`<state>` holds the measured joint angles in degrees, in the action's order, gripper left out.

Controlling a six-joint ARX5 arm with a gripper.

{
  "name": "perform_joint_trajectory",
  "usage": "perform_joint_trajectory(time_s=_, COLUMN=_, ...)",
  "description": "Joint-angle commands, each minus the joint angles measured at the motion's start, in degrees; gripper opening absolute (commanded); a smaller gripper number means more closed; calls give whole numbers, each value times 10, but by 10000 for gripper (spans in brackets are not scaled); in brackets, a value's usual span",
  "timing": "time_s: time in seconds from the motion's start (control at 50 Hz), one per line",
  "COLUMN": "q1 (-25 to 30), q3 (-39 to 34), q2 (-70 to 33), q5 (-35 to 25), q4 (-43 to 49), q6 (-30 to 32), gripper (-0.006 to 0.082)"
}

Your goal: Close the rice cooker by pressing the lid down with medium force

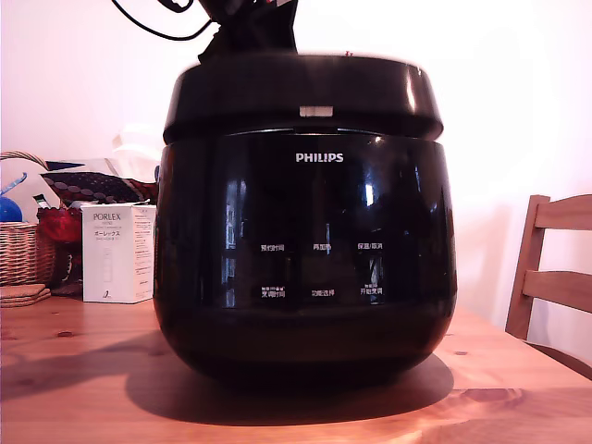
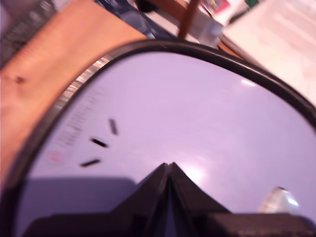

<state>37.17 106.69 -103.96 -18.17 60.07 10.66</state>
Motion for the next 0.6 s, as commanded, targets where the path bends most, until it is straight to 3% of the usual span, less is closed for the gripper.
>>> perform_joint_trajectory(time_s=0.0, q1=5, q3=-24, q2=-3, q5=-2, q4=22, q6=-2, gripper=-24)
perform_joint_trajectory(time_s=0.58, q1=13, q3=-25, q2=-3, q5=-11, q4=-43, q6=-2, gripper=-24)
